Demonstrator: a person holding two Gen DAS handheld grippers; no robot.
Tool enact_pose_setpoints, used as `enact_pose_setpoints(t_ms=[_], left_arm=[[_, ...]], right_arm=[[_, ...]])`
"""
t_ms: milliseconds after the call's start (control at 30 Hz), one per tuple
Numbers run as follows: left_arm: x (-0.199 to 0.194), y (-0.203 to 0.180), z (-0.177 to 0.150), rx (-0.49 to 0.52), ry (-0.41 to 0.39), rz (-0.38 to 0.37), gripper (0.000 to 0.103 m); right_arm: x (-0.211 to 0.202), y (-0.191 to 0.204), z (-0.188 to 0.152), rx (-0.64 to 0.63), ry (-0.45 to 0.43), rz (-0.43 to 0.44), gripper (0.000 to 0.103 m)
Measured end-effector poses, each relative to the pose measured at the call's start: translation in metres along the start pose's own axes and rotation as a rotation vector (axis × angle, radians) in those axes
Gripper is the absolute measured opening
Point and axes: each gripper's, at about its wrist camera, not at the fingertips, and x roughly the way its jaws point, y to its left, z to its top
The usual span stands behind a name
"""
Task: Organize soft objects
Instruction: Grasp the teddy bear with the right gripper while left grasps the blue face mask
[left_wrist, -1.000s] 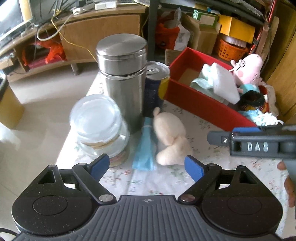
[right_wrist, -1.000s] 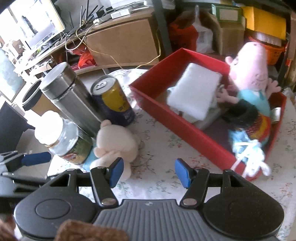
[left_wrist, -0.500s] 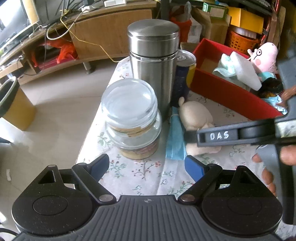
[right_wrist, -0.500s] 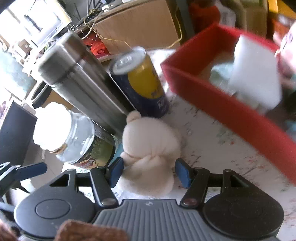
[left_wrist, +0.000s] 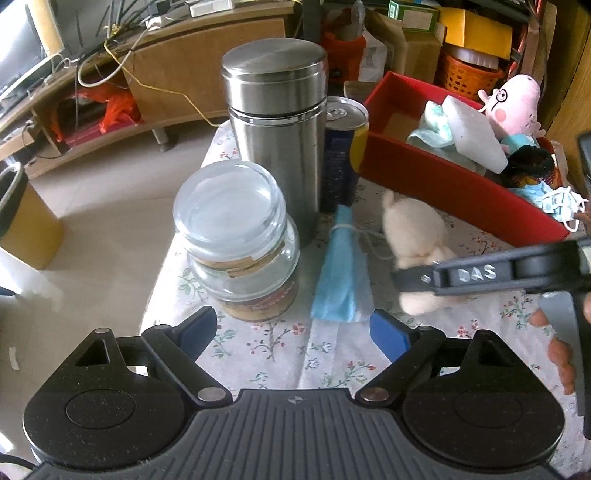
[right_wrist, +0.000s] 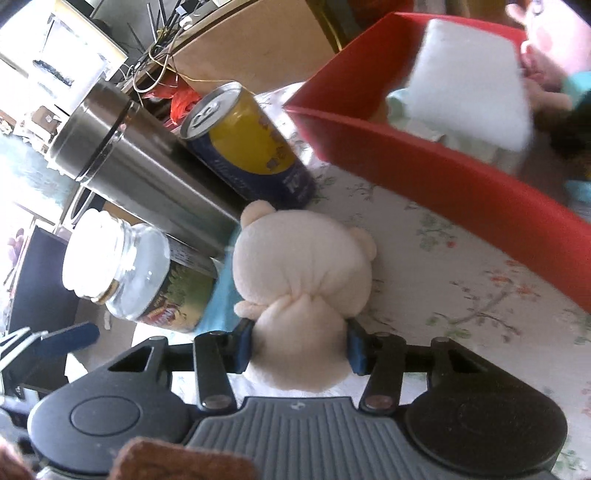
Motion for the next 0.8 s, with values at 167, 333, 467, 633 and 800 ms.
enact_pose_setpoints(t_ms=[167, 333, 467, 633, 800], left_arm=[[0.006, -0.003, 0.004, -0.053, 0.027, -0.077, 0.088], [0.032, -0.018, 0.017, -0.104, 0.089, -0.139, 0.088], [0.06, -0.033, 0.023, -0.101, 0.136, -0.081, 0.087], [0.099, -0.034, 0.024, -0.185, 0.179, -0.014, 0.075], [0.086, -0.047, 0.022, -0.157, 0.151, -0.036, 0.041]], right_arm=[[-0.02, -0.019, -0.011, -0.009, 0.002, -0.068, 0.02], [-0.051, -0.035, -0.024, -0.018, 0.001, -0.119, 0.02], [-0.078, -0.043, -0.036, 0.007, -0.007, -0.095, 0.021], [-0.093, -0.048, -0.042, 0.035, -0.014, -0.036, 0.022], [-0.101, -0.053, -0.041, 0.057, -0.022, -0.015, 0.023]])
